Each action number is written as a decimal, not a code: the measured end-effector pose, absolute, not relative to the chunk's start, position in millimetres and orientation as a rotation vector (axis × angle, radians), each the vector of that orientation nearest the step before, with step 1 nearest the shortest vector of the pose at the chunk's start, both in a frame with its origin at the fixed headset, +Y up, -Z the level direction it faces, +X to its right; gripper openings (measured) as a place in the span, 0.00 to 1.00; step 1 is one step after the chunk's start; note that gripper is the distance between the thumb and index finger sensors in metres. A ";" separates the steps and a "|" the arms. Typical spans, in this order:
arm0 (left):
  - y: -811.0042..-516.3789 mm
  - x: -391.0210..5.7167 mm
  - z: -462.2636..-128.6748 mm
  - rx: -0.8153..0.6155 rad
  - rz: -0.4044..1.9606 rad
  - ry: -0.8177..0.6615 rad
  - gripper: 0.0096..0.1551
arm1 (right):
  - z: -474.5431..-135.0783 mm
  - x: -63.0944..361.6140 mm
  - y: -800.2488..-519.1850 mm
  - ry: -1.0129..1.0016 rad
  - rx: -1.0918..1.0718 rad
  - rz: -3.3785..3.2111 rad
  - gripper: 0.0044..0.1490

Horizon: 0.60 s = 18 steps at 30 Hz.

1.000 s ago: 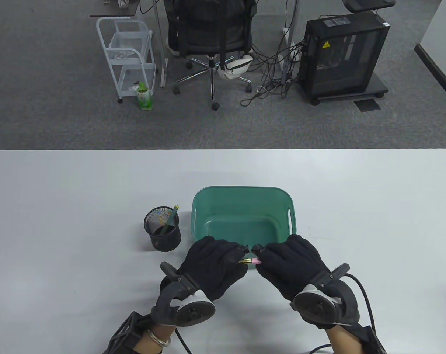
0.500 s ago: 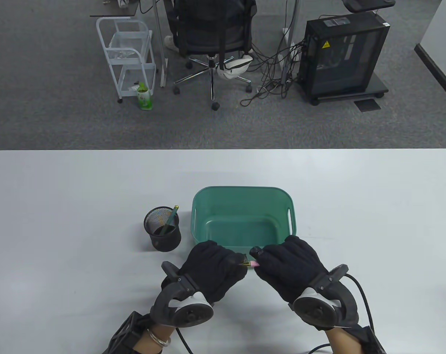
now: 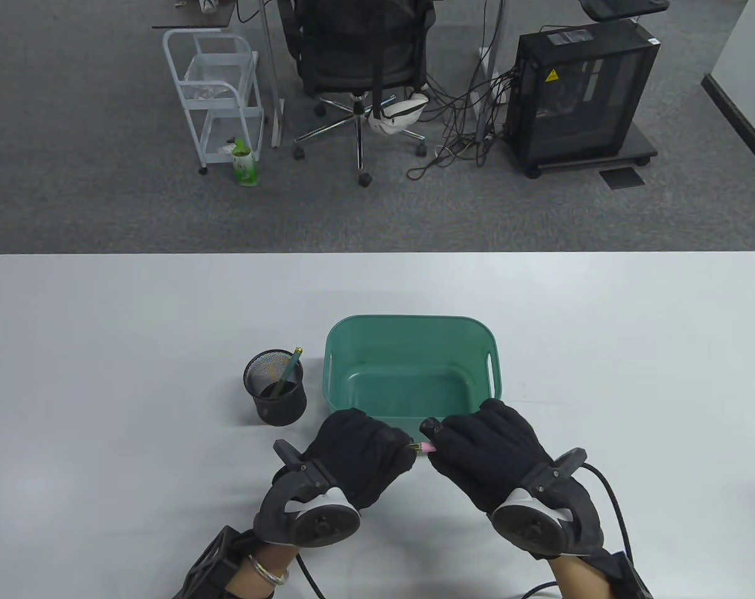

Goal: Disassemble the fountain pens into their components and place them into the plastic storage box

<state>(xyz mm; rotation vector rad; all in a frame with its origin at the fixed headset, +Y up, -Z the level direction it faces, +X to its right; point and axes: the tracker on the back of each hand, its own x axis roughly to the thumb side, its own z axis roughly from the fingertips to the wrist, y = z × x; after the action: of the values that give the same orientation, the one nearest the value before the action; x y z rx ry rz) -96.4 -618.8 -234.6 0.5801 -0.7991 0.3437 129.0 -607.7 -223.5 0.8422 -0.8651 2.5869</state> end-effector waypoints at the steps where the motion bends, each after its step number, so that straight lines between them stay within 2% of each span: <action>1: -618.8 -96.6 -234.8 0.581 0.344 -0.796 0.28 | -223.6 129.0 -607.7 -0.865 0.841 2.588 0.27; 9: -618.9 -98.0 -235.1 0.579 0.329 -0.778 0.34 | -225.1 131.6 -607.6 -0.867 0.825 2.596 0.27; 18: -618.7 -96.6 -233.0 0.604 0.321 -0.792 0.26 | -225.9 132.8 -607.9 -0.867 0.819 2.599 0.27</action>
<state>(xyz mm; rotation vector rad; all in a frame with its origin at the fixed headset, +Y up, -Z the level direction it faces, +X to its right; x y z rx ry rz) -96.6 -618.7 -233.0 0.6041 -0.7925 0.3208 132.8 -607.9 -225.9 0.8190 -0.8667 2.5995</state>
